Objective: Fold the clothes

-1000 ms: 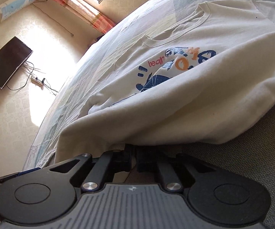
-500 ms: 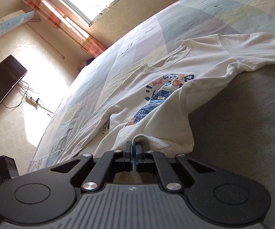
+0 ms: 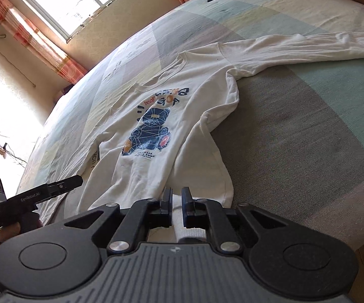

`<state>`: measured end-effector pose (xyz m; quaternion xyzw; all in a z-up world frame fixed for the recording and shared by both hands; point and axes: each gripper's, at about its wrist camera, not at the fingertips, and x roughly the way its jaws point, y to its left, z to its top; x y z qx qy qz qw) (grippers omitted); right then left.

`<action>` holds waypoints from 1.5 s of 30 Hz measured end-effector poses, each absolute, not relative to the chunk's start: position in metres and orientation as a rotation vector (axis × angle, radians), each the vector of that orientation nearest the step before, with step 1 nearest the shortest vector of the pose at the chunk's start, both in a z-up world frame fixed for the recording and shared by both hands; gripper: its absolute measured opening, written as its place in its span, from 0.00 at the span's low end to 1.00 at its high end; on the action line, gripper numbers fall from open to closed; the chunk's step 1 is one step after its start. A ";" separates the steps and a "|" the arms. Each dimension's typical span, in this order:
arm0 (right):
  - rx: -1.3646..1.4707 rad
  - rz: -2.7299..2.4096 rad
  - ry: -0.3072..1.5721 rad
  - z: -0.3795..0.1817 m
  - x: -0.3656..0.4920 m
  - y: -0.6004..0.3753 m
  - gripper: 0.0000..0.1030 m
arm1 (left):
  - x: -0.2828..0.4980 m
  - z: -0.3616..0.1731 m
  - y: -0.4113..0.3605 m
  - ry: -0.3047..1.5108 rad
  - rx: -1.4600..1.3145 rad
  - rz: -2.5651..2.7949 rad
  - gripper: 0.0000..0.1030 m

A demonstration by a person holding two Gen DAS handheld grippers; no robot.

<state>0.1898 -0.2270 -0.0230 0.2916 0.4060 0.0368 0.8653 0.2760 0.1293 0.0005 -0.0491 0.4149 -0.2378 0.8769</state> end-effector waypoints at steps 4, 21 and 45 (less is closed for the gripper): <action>0.650 0.028 0.924 -0.051 0.188 -0.243 0.22 | 0.278 0.001 0.117 0.871 -0.079 -0.503 0.87; 0.950 0.489 0.888 -0.128 0.264 -0.301 0.58 | 0.211 0.010 0.084 0.873 -0.121 -0.179 0.87; 0.954 0.763 1.033 -0.140 0.271 -0.290 0.35 | 0.172 0.015 0.060 0.887 -0.203 0.064 0.87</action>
